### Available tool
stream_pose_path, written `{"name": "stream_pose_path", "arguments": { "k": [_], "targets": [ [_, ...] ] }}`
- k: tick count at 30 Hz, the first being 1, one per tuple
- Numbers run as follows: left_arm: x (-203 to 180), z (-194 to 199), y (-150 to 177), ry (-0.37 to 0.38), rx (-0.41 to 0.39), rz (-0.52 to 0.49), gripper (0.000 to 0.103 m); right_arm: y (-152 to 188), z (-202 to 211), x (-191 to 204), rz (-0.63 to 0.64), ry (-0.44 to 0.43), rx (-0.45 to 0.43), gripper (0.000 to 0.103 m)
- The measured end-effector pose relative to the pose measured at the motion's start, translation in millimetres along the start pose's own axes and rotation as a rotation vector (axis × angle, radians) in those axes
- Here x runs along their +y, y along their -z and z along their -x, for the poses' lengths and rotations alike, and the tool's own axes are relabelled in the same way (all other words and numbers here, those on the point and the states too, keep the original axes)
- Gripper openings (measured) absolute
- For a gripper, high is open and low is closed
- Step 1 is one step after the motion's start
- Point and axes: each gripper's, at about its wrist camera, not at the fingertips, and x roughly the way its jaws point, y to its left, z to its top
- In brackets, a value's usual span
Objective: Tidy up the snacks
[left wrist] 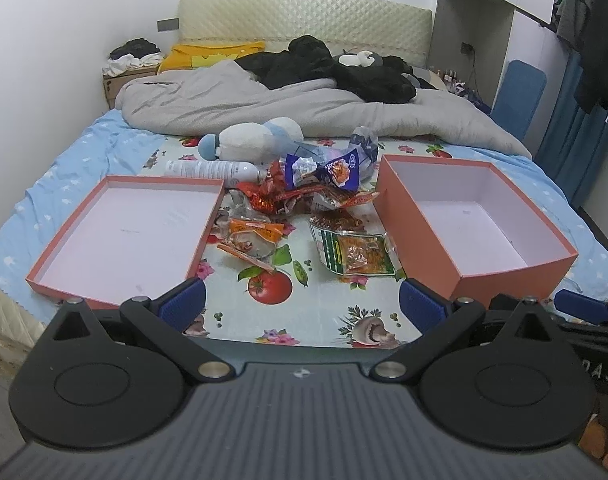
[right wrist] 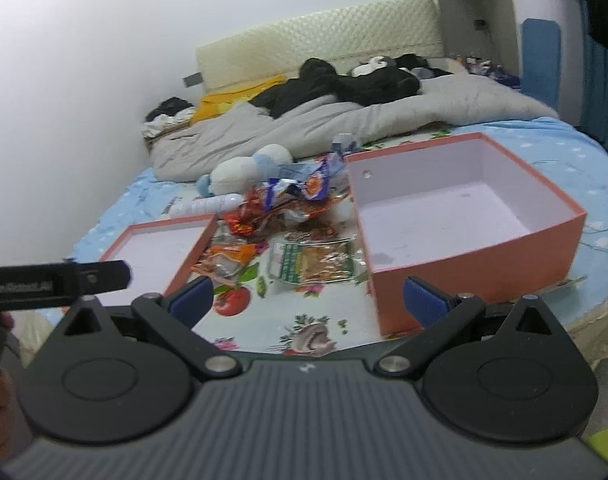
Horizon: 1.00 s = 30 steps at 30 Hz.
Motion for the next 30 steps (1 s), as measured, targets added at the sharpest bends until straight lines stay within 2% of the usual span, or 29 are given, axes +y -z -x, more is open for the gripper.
{"name": "stream_pose_path", "arguments": {
  "k": [3,5,18,30],
  "targets": [
    [2,-6,3,0.007,0.013,-0.001,0.103,3,-1,4,0.036,0.008,0.014,0.094],
    [4,-13,4,0.008,0.025,0.003,0.103,4,-5,3,0.038,0.002,0.027,0.087],
    [27,-71,-10,-0.013,0.092,0.022,0.103,2,-43,16,0.053,0.002,0.037,0.087],
    [52,-151,-32,0.016,0.134,0.016,0.103,-5,-110,42,0.087,-0.025,0.083,0.087]
  ]
}}
